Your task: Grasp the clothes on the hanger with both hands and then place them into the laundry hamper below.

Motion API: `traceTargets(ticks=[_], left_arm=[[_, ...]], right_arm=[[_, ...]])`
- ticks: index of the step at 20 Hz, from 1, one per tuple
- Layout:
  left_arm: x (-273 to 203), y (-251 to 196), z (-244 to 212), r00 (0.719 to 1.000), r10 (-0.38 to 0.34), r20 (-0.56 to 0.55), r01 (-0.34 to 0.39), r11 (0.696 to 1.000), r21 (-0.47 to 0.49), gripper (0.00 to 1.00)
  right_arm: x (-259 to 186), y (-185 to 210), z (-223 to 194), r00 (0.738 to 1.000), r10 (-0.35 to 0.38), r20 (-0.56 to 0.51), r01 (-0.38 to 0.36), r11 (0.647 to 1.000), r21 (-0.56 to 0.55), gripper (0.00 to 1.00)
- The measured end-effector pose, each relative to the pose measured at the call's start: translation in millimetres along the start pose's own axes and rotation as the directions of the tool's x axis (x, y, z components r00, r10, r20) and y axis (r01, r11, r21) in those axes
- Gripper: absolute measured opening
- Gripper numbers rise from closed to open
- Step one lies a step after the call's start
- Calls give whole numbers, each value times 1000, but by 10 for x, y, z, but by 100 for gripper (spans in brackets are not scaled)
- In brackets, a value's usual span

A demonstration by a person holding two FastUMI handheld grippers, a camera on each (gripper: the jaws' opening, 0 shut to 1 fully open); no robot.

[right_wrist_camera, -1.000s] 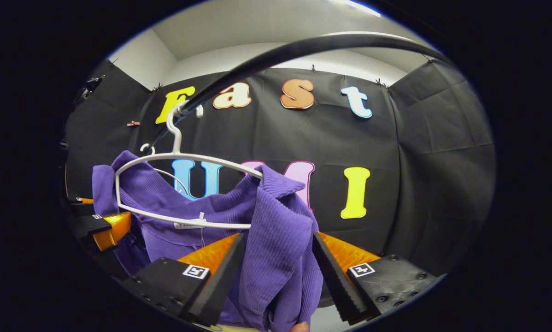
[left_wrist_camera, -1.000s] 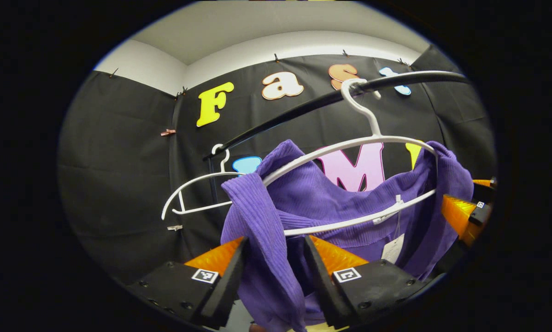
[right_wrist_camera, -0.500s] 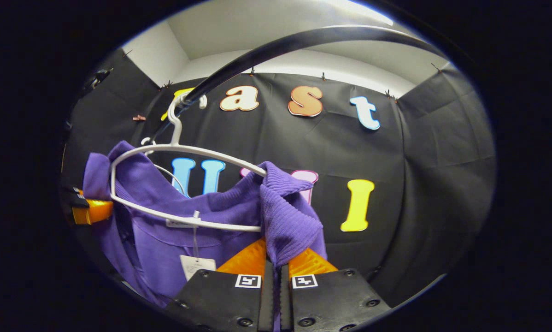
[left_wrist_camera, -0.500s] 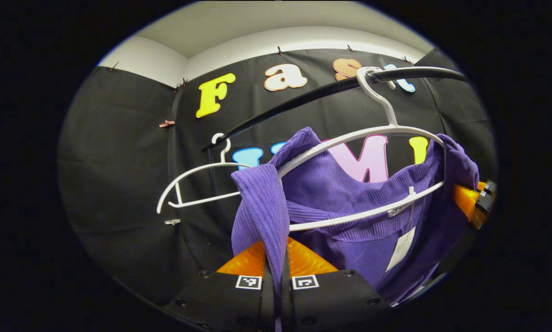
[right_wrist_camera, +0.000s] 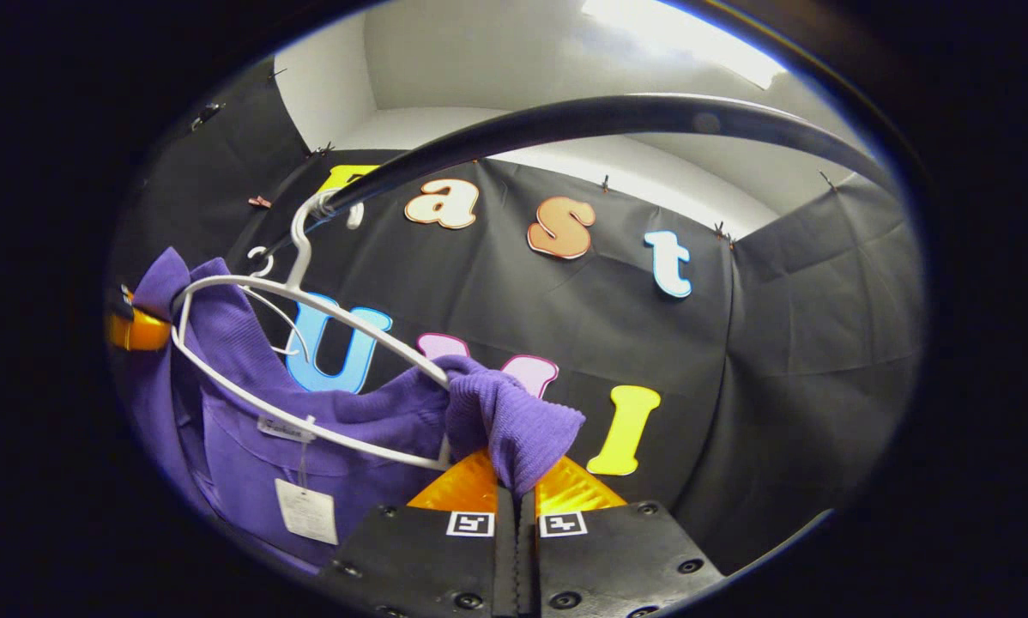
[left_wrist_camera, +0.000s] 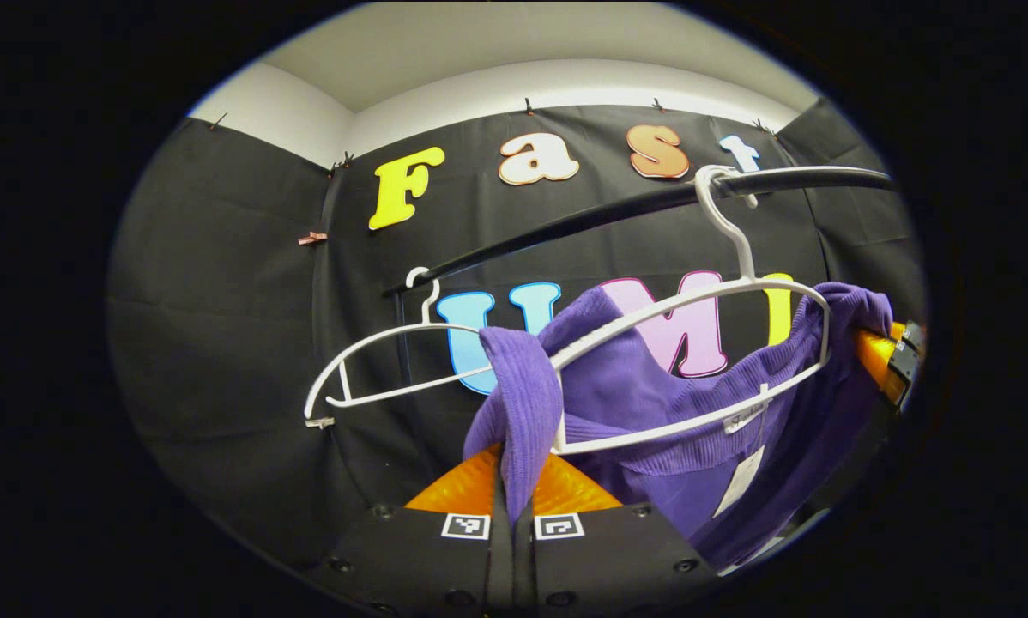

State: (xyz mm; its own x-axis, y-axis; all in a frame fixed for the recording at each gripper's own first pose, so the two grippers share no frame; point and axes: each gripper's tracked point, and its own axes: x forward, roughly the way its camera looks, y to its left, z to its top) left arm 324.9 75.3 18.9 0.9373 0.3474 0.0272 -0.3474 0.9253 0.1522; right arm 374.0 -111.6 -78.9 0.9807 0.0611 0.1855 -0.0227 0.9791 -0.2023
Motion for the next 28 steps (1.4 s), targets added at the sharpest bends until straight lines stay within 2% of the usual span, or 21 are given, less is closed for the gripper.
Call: traceTargets(ticks=[6,11,14,17,22,25,28], left_arm=[[98,258,273,999,37,21,-37,999,-1,3],[256,363,55,998,40,-50,-42,998,-39,3],[203,471,-232,990,64,-122,-76,993,-93,5],[93,500,-485,986,71,-150,-83,994,-77,5],[-162,316,-910,976,19,-216,-34,997,-66,5],[-295,162,-1051,972,-19,-236,7,999,-52,5],[-429,-118,-994,969,-80,-232,67,996,-62,5]], right_arm=[[113,-307,-65,996,-94,3,94,996,-11,4],[202,-251,-590,986,-101,-130,105,994,31,5],[82,-65,-853,979,-67,-195,80,995,61,5],[-121,105,-1014,971,-6,-239,33,993,109,5],[-515,417,-1218,949,80,-304,-36,989,147,5],[-738,659,-1134,940,152,-306,-106,981,163,5],[-921,875,-932,932,213,-294,-162,969,188,5]])
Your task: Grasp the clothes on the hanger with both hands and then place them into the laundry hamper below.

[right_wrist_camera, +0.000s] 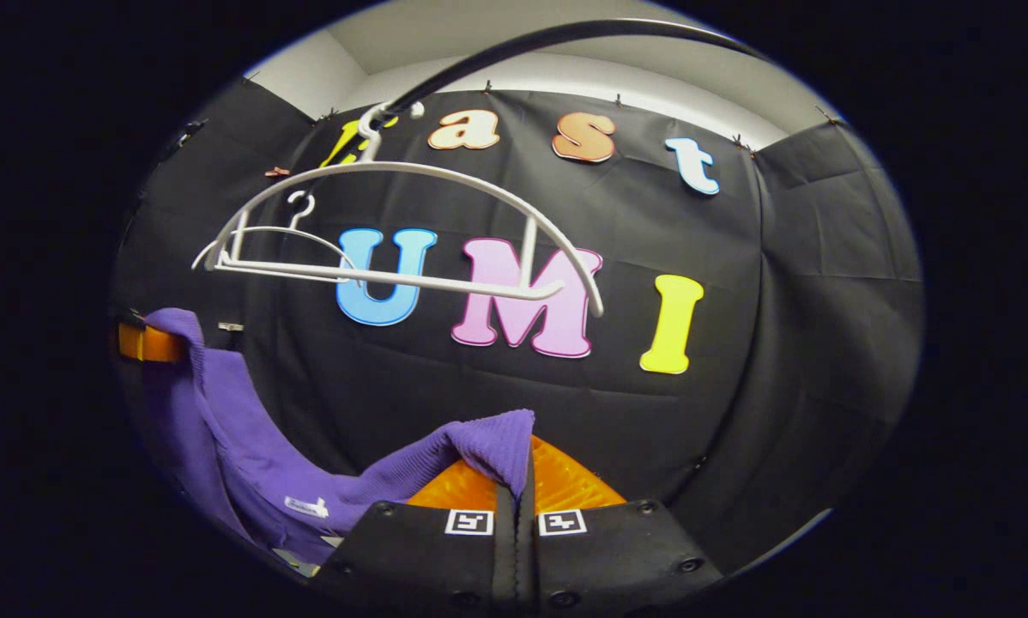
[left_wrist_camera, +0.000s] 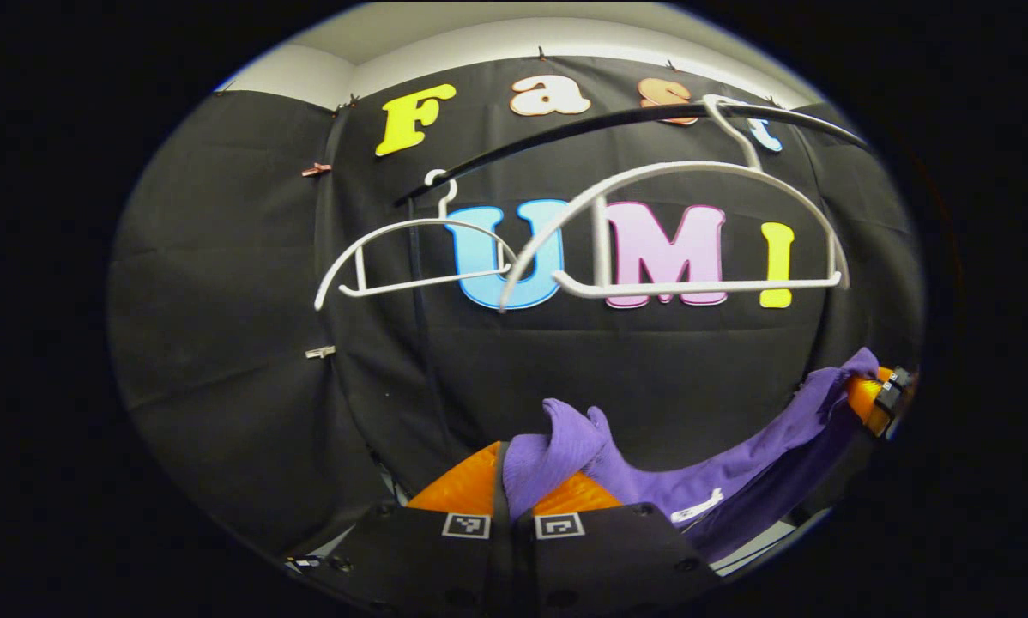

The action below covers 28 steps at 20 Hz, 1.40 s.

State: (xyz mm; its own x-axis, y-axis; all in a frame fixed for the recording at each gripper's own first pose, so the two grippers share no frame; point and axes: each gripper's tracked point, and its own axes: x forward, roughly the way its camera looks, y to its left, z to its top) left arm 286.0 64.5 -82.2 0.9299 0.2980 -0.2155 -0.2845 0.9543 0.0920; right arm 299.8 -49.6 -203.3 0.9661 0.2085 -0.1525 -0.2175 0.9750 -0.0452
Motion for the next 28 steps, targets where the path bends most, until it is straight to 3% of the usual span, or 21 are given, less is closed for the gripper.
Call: traceTargets(ticks=[6,10,14,17,22,28], left_arm=[[-373,-756,326,981,-179,71,182,983,-28,5],[-555,-1015,483,960,-258,109,264,964,-45,5],[-632,-1198,339,946,-309,101,314,948,-43,5],[-551,-1287,-113,943,-330,34,332,941,-70,5],[-386,-1411,-1025,923,-359,-137,351,933,-78,5],[-112,-1479,-2032,856,-371,-360,329,928,-174,5]], right_arm=[[-326,366,519,992,110,54,-112,993,38,5],[-445,365,676,989,134,56,-139,986,88,5],[-492,387,416,989,147,-4,-146,984,104,5],[-503,507,-61,977,183,-112,-170,978,117,5],[-528,628,-1040,917,246,-313,-212,968,137,5],[-577,618,-2270,784,262,-563,-176,963,204,5]])
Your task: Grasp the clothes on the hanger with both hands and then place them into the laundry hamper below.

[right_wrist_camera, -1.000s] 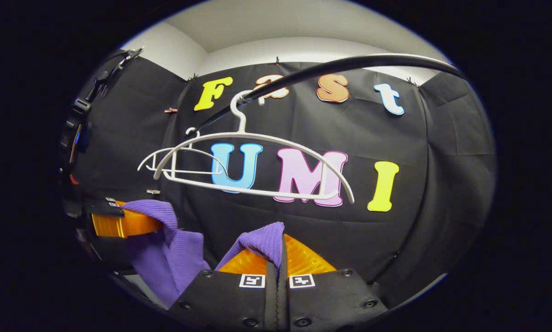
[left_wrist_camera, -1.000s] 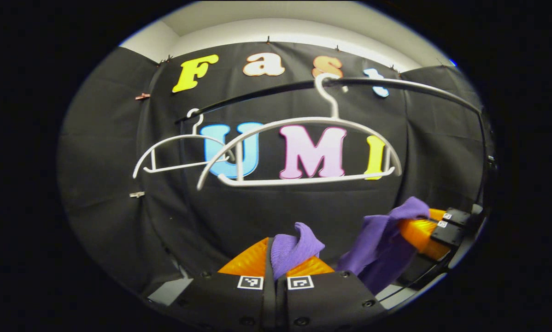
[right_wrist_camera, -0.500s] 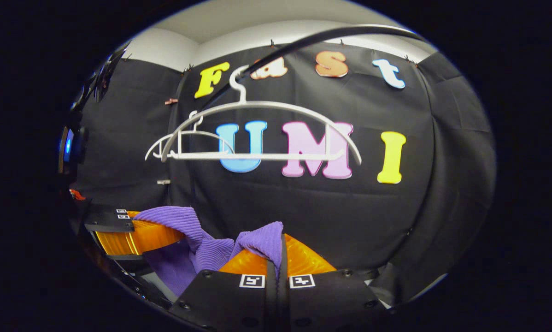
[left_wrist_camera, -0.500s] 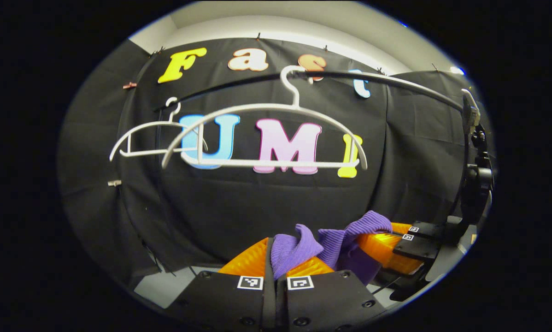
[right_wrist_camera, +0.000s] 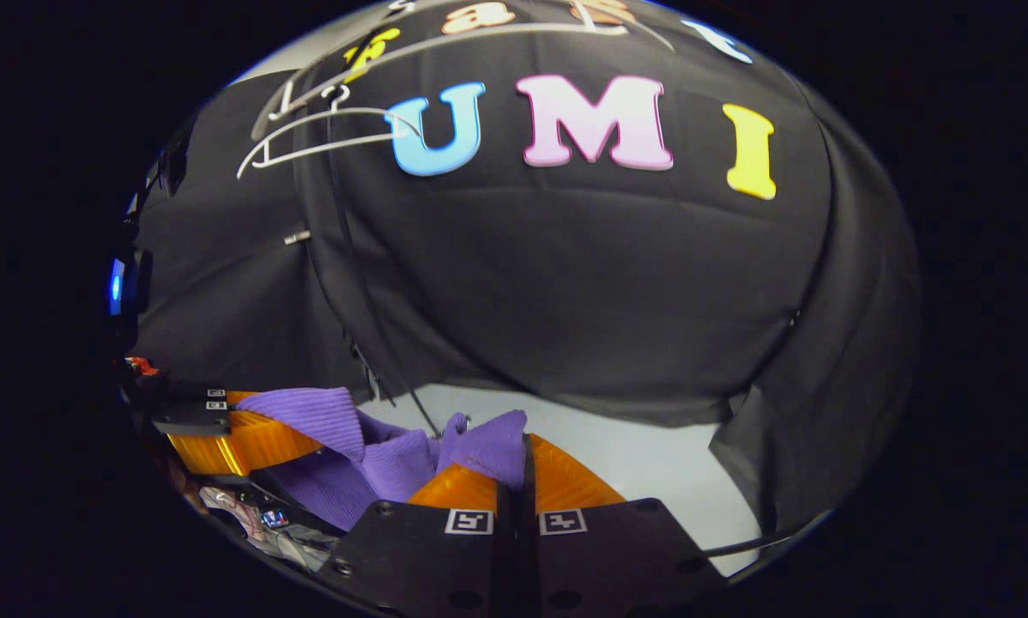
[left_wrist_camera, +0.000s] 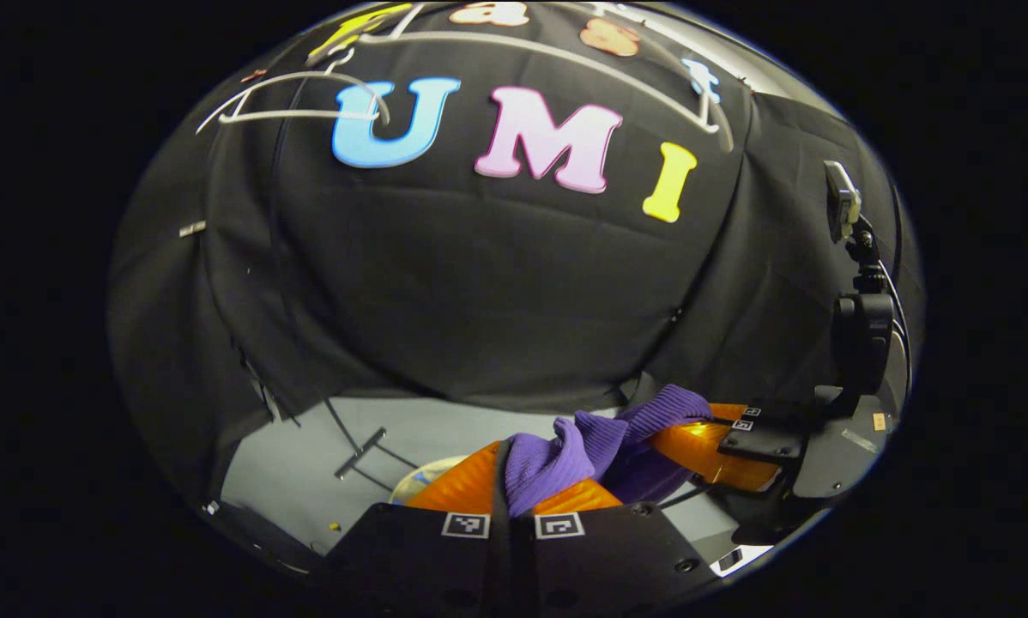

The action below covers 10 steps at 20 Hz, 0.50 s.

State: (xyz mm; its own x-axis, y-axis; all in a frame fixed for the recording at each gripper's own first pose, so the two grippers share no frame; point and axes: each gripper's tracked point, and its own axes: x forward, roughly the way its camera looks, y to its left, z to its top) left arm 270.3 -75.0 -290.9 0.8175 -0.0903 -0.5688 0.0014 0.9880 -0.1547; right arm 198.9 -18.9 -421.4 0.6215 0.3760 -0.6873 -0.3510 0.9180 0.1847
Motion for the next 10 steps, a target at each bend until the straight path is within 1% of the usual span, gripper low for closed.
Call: traceTargets(ticks=[2,5,7,8,9,10], left_arm=[[163,65,-234,998,11,-59,-10,1000,12,5],[428,134,-575,988,14,-157,-13,1000,3,5],[556,155,-789,976,19,-216,-21,1000,-6,5],[611,156,-889,969,22,-247,-26,1000,-14,5],[641,152,-976,963,28,-270,-34,999,-19,5],[661,171,-1035,957,44,-286,-51,999,-17,7]], right_arm=[[135,-58,-285,997,0,-78,-1,1000,-8,5],[302,-57,-617,984,-2,-176,-3,1000,-27,5],[377,-106,-811,972,-9,-234,1,999,-34,3],[406,-128,-884,966,-15,-258,7,999,-32,5],[440,-149,-962,959,-23,-281,14,999,-33,5],[458,-165,-1052,951,-22,-309,12,999,-31,6]])
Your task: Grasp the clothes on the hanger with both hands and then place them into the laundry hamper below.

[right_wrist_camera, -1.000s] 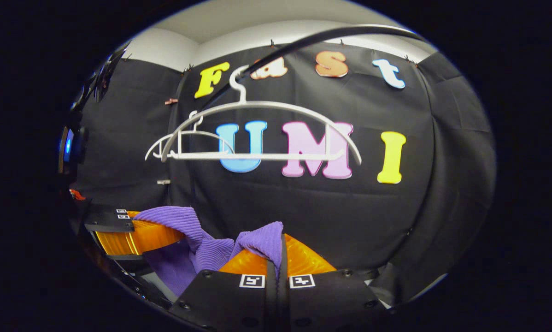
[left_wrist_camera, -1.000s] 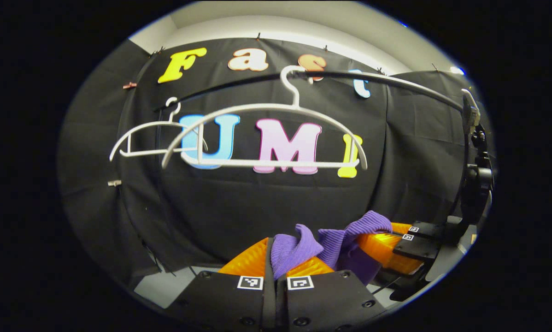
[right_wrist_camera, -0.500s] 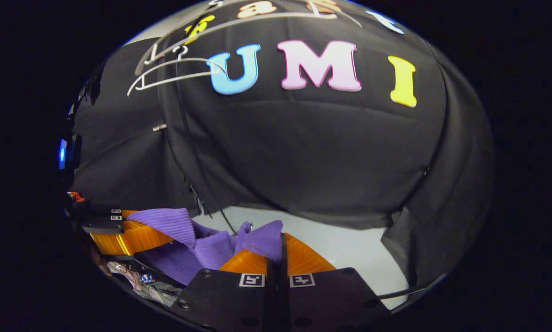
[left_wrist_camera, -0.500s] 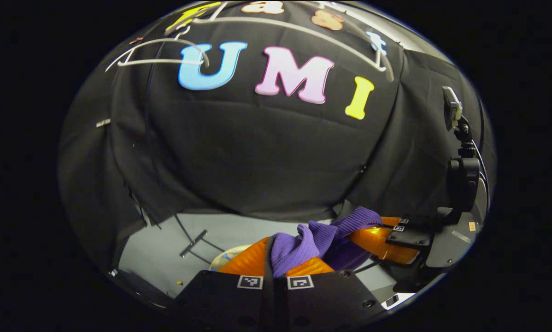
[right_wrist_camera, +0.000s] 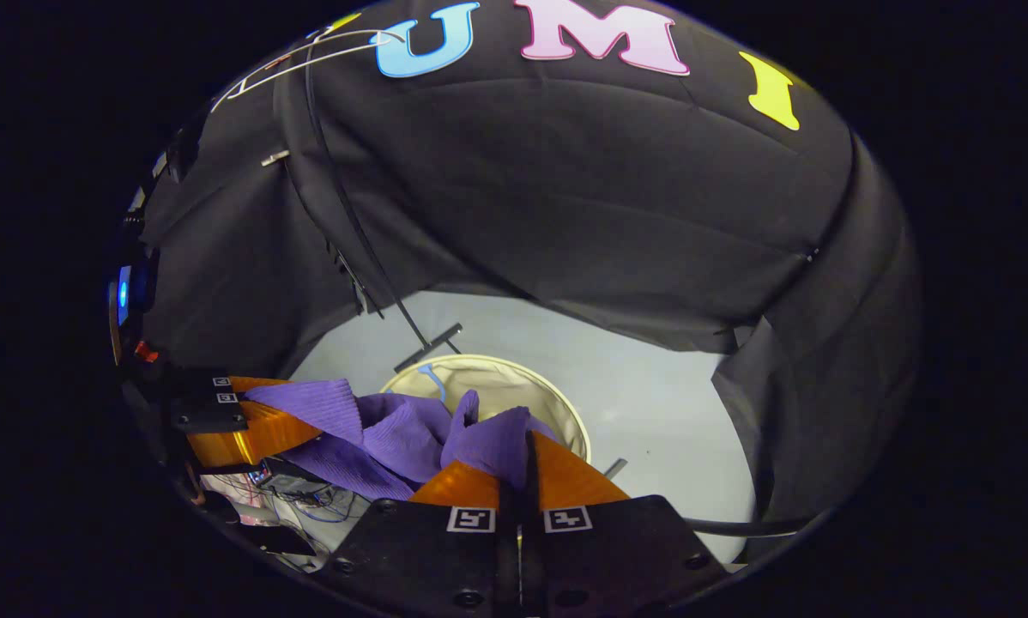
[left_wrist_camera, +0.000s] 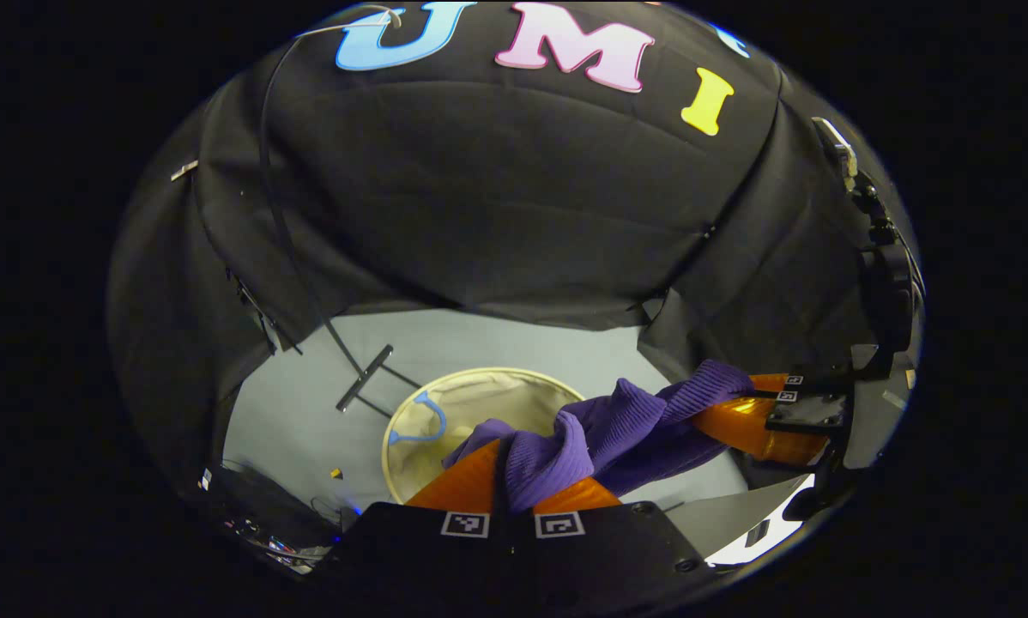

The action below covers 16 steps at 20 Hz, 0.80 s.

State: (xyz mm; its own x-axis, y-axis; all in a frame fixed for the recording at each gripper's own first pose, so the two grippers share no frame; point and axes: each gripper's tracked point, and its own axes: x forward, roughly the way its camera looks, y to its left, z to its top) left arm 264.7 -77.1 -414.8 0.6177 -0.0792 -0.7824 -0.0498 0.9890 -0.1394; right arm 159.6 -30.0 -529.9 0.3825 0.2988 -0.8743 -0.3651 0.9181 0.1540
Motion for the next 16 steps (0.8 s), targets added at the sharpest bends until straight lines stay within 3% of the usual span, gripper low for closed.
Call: traceTargets(ticks=[2,4,5,8,9,16], left_arm=[[51,30,-70,1000,21,-22,-21,1000,-10,6],[36,50,-89,998,53,-35,-52,998,20,11],[81,72,-108,997,63,-40,-62,997,34,28],[169,171,-192,994,100,-34,-98,993,61,80],[68,164,-173,994,110,-27,-108,992,64,98],[27,154,-216,995,91,-46,-89,995,33,95]], right_arm=[[46,88,-63,999,23,-30,-22,1000,22,11],[87,62,-36,1000,24,-17,-23,999,41,18],[124,36,-66,1000,18,-21,-17,999,43,29],[160,-35,-217,998,-16,-67,19,999,46,98],[171,-71,-223,997,-31,-73,35,998,53,96],[82,-96,-220,996,-55,-69,60,996,73,99]])
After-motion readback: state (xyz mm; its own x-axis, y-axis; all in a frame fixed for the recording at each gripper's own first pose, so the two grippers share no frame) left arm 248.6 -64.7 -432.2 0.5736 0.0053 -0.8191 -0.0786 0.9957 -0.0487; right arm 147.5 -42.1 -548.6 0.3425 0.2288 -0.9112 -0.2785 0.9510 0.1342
